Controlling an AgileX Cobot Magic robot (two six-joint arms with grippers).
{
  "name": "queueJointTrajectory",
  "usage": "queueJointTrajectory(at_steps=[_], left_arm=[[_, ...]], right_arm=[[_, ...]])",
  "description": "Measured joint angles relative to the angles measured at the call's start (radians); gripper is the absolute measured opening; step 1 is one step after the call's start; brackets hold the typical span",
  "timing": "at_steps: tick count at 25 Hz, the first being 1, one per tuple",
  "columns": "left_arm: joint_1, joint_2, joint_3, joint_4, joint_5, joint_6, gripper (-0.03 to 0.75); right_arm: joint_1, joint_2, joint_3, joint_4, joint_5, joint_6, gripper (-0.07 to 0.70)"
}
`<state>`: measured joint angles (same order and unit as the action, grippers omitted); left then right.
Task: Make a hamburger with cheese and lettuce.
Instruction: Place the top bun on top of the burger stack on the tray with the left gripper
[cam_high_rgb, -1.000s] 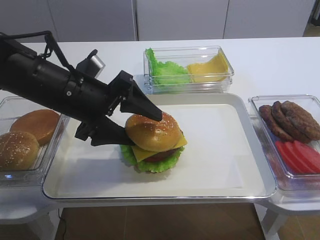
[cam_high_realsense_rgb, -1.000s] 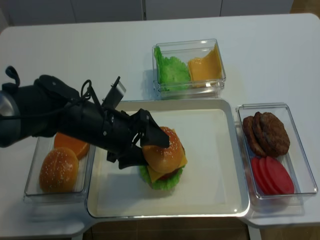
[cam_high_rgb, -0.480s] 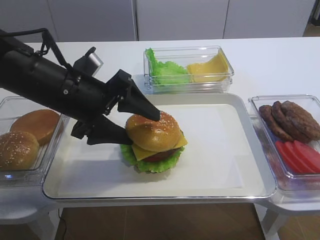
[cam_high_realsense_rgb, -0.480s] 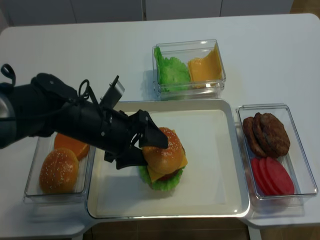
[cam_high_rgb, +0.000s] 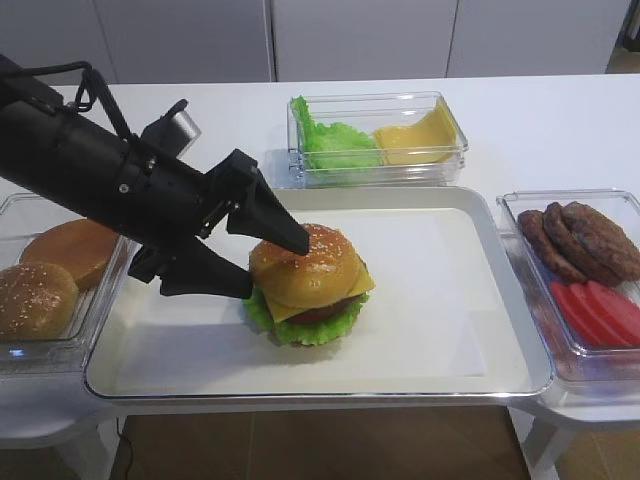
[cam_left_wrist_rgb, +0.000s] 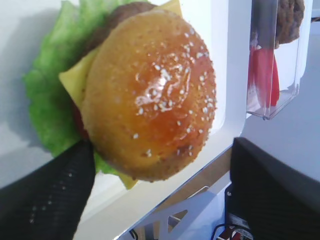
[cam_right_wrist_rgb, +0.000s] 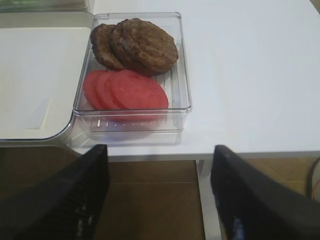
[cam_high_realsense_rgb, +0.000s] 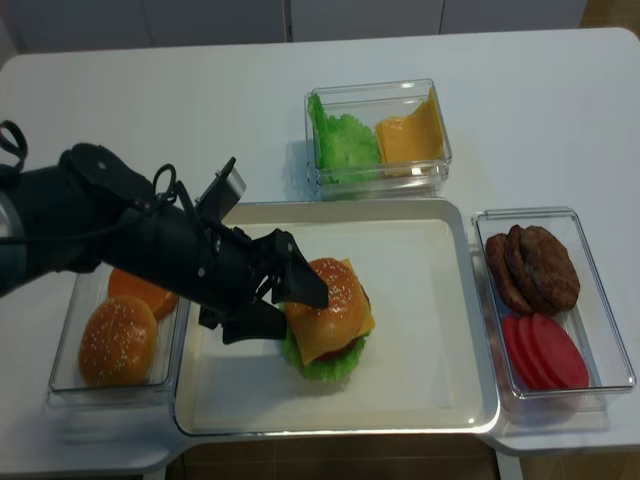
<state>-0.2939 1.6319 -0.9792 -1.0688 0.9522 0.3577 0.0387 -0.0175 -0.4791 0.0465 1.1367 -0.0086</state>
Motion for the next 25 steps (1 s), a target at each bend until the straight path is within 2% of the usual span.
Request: queueJointTrajectory(at_steps=[25], left_arm=[[0.0, 0.0, 0.0, -0.014, 0.013, -0.054, 0.631]], right_arm=[[0.0, 0.0, 0.0, 0.0, 0.0, -0.004, 0.501]])
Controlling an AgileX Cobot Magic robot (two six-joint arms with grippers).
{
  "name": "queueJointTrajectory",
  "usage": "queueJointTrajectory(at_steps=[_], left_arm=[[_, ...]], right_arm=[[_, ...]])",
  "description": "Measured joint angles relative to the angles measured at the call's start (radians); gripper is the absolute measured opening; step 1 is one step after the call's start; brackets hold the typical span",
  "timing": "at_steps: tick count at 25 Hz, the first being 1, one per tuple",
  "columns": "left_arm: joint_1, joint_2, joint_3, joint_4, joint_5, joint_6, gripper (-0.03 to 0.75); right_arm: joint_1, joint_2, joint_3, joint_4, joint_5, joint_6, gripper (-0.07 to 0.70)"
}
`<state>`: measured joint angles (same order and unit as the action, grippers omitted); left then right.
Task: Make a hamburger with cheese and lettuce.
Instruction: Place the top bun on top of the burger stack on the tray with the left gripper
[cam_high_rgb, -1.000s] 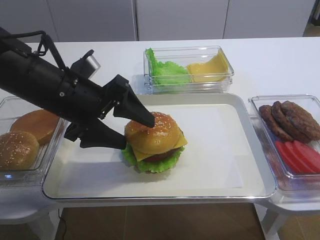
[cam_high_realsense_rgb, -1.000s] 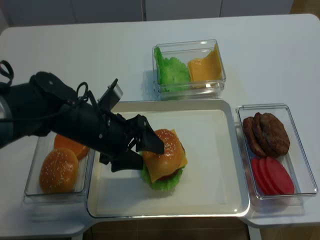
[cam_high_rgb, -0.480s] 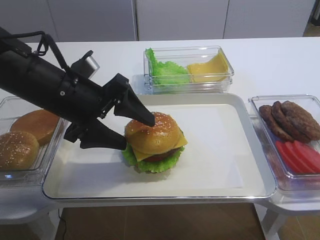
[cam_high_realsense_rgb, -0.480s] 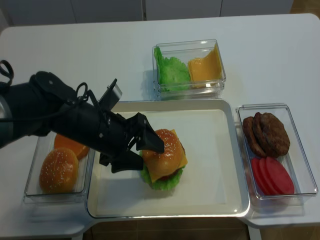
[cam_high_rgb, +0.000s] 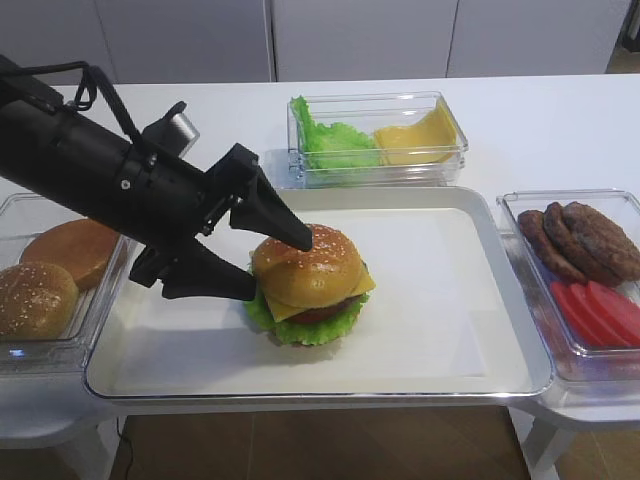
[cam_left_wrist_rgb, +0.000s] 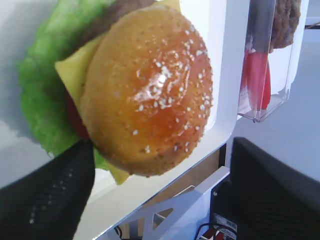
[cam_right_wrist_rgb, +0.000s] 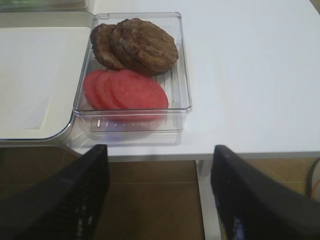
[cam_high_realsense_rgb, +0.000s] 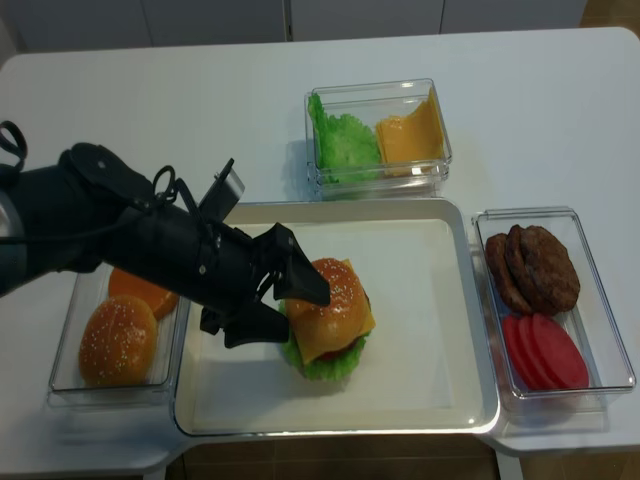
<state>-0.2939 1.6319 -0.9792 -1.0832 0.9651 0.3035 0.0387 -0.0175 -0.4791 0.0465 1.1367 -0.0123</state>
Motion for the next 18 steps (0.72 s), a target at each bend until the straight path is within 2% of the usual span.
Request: queueJointTrajectory(at_steps=[13, 18], left_arm=[[0.0, -0.004, 0.0, 0.012, 0.002, -0.002, 0.631], [0.0, -0.041, 0.0, 0.07, -0.028, -0.014, 0.631]], right_arm=[[0.0, 0.0, 0.0, 0.0, 0.0, 0.002, 0.501], [0.0, 0.0, 0.0, 0.0, 0.0, 0.002, 0.501]])
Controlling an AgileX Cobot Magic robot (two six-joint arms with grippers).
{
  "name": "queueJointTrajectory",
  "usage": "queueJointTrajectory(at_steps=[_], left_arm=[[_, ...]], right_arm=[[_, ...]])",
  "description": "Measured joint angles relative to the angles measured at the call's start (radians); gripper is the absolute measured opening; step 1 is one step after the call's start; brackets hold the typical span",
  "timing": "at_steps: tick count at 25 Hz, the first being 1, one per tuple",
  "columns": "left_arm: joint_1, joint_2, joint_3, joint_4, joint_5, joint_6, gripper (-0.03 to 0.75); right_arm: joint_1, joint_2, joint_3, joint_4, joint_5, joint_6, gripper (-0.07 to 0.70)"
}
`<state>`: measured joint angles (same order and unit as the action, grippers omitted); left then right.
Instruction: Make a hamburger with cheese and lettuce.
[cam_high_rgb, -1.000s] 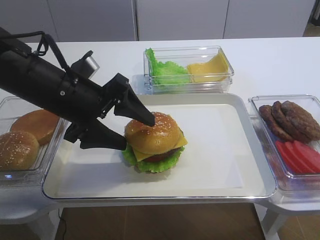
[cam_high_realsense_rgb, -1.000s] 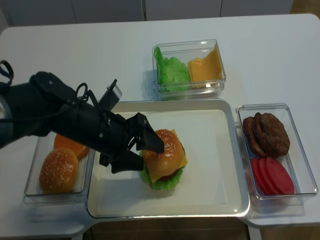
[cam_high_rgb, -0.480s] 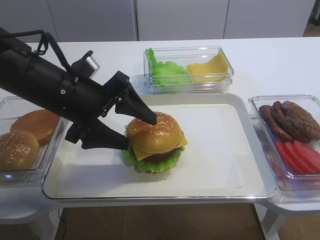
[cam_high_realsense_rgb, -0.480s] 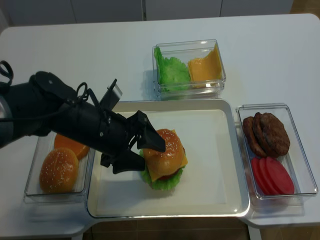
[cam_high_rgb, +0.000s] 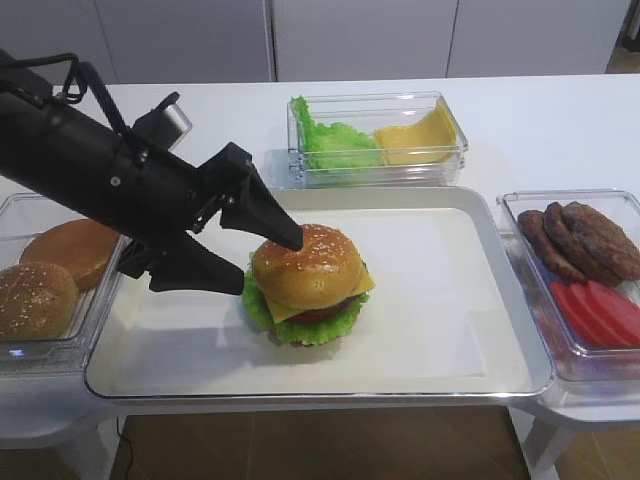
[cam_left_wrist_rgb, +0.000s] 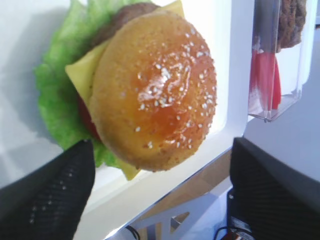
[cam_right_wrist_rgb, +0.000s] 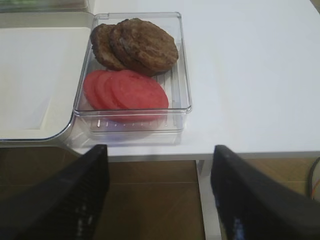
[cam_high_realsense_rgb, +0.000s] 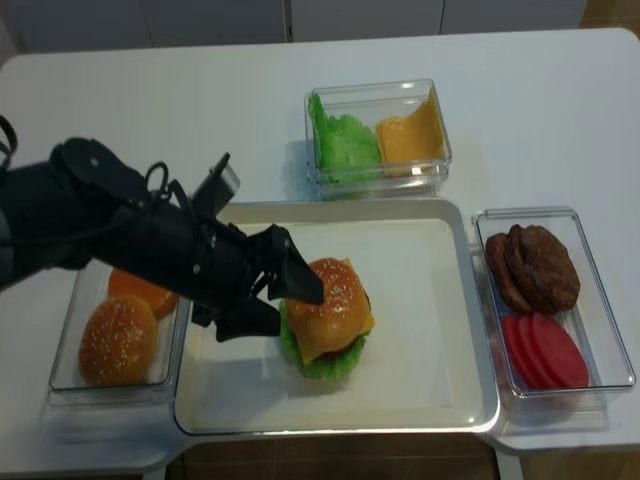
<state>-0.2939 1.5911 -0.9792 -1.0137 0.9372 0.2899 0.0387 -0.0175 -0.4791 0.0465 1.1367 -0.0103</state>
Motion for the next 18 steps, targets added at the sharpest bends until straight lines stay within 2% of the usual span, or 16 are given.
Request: queueJointTrajectory(at_steps=[6, 9, 13, 18], left_arm=[[0.002, -0.048, -0.011, 0.1, -0.008, -0.046, 0.631], [0.009, -0.088, -0.035, 0.189, -0.011, -0.106, 0.629], [0.009, -0.155, -0.071, 0.37, -0.016, -0.204, 0.608], [0.009, -0.211, -0.092, 0.641, 0.038, -0.309, 0.596]], right_arm=[[0.0, 0.0, 0.0, 0.0, 0.0, 0.0, 0.501], [0.0, 0.0, 0.0, 0.0, 0.0, 0.0, 0.501], [0.0, 0.0, 0.0, 0.0, 0.0, 0.0, 0.501], [0.0, 0.0, 0.0, 0.0, 0.0, 0.0, 0.501]])
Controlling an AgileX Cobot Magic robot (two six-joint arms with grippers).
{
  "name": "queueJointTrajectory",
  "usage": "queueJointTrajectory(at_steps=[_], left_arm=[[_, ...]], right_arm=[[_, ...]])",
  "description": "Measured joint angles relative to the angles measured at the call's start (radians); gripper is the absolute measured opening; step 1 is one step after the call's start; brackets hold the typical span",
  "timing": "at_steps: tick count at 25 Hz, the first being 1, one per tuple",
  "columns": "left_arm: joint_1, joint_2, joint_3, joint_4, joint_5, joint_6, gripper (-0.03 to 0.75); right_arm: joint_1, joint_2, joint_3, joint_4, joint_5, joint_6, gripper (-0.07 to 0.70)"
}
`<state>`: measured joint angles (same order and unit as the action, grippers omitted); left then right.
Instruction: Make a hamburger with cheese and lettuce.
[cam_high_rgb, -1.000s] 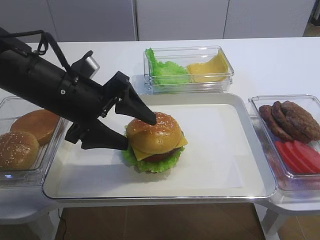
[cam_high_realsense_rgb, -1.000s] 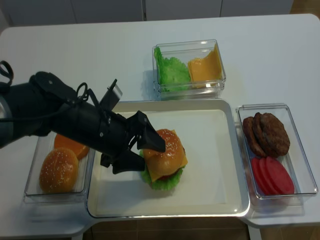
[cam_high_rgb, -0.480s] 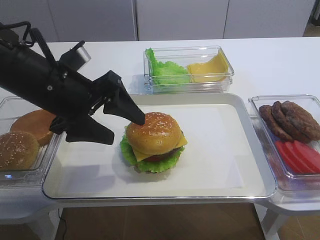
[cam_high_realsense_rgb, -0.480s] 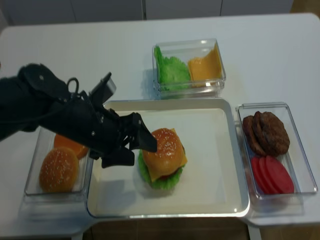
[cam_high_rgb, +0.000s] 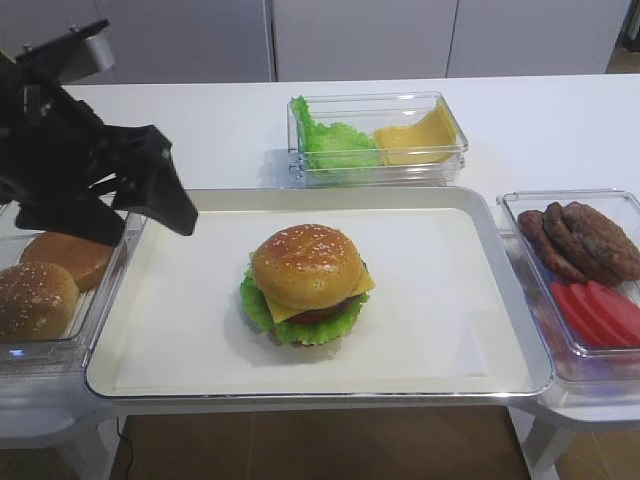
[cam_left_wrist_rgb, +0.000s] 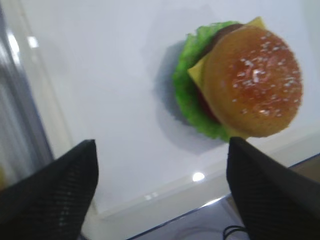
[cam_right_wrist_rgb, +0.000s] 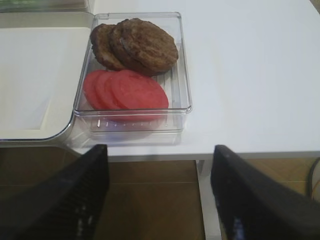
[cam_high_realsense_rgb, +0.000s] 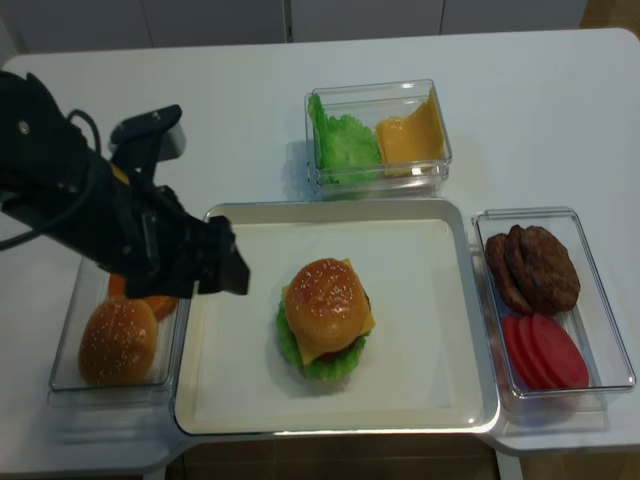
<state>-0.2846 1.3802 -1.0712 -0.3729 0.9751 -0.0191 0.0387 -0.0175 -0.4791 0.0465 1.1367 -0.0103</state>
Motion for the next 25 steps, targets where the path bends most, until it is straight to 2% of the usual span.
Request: queueJointTrajectory(at_steps=[5, 14, 19, 25], left_arm=[[0.01, -0.063, -0.001, 0.165, 0.036, -0.035, 0.547], [0.145, -0.148, -0.001, 0.252, 0.151, -0.021, 0.508], [0.15, -0.232, 0.009, 0.327, 0.181, -0.034, 0.498], [0.15, -0.376, 0.093, 0.383, 0.231, -0.057, 0.496]], right_arm=[[0.0, 0.0, 0.0, 0.0, 0.0, 0.0, 0.501], [0.0, 0.0, 0.0, 0.0, 0.0, 0.001, 0.501], [0.0, 0.0, 0.0, 0.0, 0.0, 0.001, 0.501], [0.0, 0.0, 0.0, 0.0, 0.0, 0.001, 0.501]])
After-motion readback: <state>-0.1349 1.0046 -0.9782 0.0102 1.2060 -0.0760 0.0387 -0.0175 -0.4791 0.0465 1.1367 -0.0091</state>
